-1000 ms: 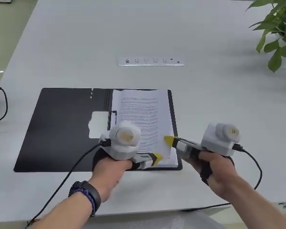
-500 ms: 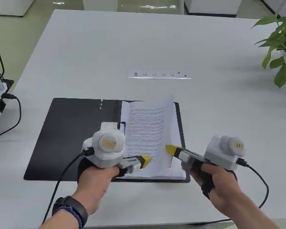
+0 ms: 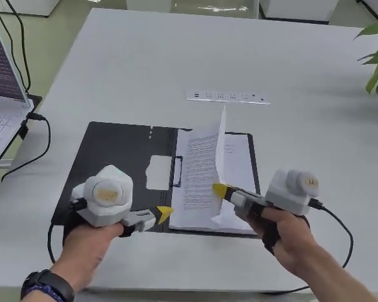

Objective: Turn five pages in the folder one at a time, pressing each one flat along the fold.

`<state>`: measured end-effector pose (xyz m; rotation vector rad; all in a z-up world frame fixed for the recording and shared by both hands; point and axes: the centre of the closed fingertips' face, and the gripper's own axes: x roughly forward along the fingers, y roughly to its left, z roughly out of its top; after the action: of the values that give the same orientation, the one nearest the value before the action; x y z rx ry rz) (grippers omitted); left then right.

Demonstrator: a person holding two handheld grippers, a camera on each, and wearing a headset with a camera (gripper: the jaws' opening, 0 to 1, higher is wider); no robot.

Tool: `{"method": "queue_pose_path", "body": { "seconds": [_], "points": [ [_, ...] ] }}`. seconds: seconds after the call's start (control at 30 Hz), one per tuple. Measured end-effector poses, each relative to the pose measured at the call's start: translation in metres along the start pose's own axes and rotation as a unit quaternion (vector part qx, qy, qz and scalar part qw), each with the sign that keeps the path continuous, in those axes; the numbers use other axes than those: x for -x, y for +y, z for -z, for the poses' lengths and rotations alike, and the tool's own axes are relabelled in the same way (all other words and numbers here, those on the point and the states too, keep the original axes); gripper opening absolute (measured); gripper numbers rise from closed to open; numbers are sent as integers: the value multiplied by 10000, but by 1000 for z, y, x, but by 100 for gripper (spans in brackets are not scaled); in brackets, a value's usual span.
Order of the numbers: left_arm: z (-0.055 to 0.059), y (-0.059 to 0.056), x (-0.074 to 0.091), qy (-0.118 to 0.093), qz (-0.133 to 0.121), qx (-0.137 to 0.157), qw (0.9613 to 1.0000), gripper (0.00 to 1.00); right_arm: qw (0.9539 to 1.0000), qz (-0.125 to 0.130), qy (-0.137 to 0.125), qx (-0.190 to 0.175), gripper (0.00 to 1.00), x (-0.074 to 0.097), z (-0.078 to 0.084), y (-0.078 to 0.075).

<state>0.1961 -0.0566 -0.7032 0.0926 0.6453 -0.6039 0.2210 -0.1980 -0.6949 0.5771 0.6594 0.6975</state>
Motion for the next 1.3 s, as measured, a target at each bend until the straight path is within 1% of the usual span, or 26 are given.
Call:
{"method": "queue_pose_path", "body": {
  "seconds": [0.07,0.13,0.27,0.33,0.5,0.57,0.77,0.9,1.03,1.13,1.3],
  "points": [
    [3,9,8,-14,-72,37,10000,67,10000,-18,4,-13,0,-4,1,3],
    [5,14,15,-28,-114,40,9999,67,10000,-40,-4,-31,0,-8,1,7],
    [9,20,26,-22,-162,-48,9999,67,9999,-74,-17,-105,0,-16,1,14],
    [11,22,29,-13,-175,-66,9998,68,9997,-103,-59,-208,0,-21,1,17],
    [16,29,39,-38,-219,17,9998,68,9994,-176,-84,-292,0,-33,1,28],
    [18,32,43,-59,-245,21,9997,68,9993,-231,-72,-291,0,-39,1,36],
    [18,37,51,-85,-276,-18,9996,68,9987,-379,-64,-329,0,-56,0,53],
    [18,41,56,-138,-301,24,9994,68,9985,-467,14,-292,0,-68,3,64],
    [20,43,59,-167,-304,52,9994,67,9981,-544,101,-284,0,-77,5,71],
    [22,48,61,-148,-323,50,9994,67,9977,-599,135,-282,0,-82,5,77],
    [23,55,67,-186,-393,111,9990,67,9971,-667,230,-299,0,-93,9,86]
  ]
}}
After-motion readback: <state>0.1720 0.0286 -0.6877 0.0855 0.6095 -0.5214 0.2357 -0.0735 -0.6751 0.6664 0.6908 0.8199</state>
